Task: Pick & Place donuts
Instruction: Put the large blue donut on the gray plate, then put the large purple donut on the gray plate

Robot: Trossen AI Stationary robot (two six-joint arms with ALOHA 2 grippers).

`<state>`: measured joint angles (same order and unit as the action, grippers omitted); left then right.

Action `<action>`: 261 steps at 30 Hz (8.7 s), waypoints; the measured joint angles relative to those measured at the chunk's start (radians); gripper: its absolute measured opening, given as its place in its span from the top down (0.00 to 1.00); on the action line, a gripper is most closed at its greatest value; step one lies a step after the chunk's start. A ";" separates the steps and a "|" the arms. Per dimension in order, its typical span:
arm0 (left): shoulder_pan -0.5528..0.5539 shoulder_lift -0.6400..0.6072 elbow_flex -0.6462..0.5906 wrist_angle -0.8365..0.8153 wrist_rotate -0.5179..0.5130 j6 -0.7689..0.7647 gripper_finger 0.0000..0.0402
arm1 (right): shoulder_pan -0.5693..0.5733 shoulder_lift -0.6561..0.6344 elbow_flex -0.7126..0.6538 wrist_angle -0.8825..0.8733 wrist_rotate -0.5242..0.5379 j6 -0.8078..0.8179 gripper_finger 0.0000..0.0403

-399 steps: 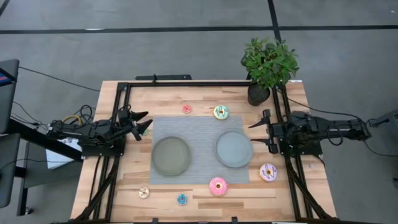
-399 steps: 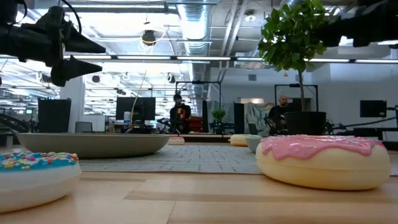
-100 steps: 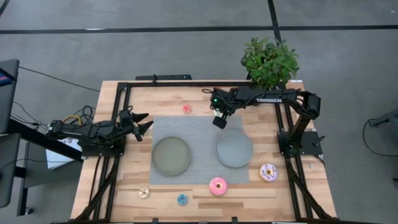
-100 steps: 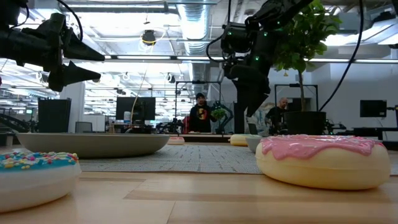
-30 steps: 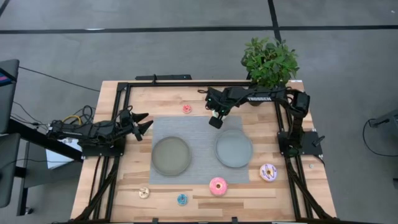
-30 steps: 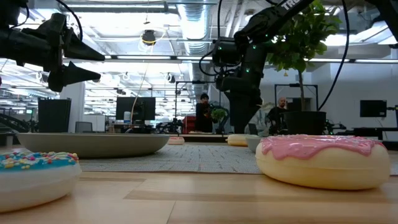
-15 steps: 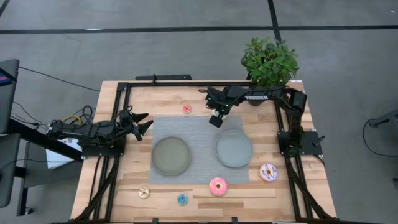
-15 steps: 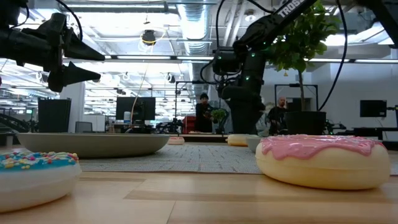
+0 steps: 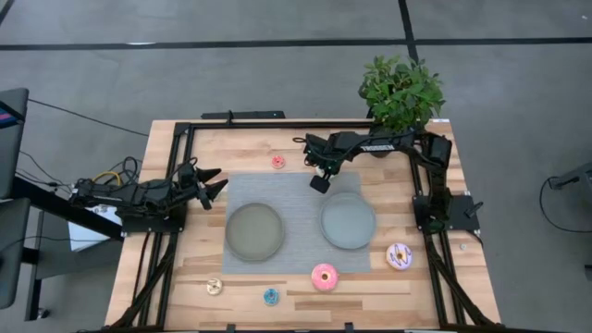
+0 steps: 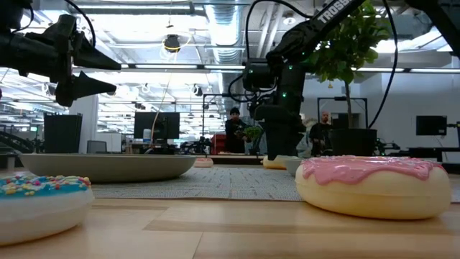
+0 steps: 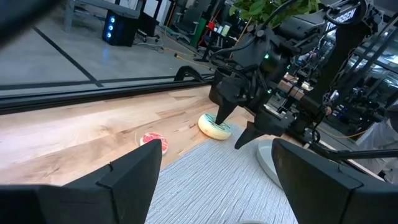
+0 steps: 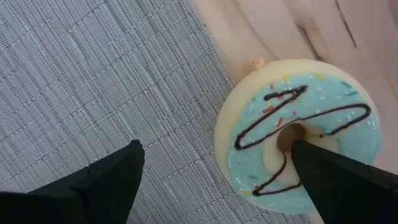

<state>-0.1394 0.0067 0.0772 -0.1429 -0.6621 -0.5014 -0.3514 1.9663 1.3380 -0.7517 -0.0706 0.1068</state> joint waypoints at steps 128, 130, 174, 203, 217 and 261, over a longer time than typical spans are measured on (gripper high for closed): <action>-0.001 0.013 0.000 0.003 0.010 -0.043 0.26 | 0.469 -0.155 -0.068 -0.318 0.074 0.182 0.65; -0.001 0.015 0.000 0.002 0.010 -0.043 0.26 | 0.460 -0.158 -0.077 -0.319 0.074 0.173 0.65; 0.000 0.013 0.000 -0.003 -0.033 0.037 0.26 | 0.450 -0.156 -0.102 -0.280 0.021 0.155 0.51; 0.000 0.013 0.000 -0.002 -0.026 0.037 0.26 | 0.952 -0.588 -0.208 -0.572 -0.098 1.018 0.52; 0.000 0.013 0.000 -0.002 -0.026 0.037 0.26 | 1.135 -0.588 -0.414 -0.427 -0.060 1.396 0.52; 0.000 0.013 0.000 0.002 -0.028 0.034 0.26 | 1.096 -0.560 -0.663 -0.182 0.020 1.271 0.53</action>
<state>-0.1398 0.0196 0.0769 -0.1406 -0.6899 -0.4675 0.7446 1.4067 0.6750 -0.9339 -0.0505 1.3777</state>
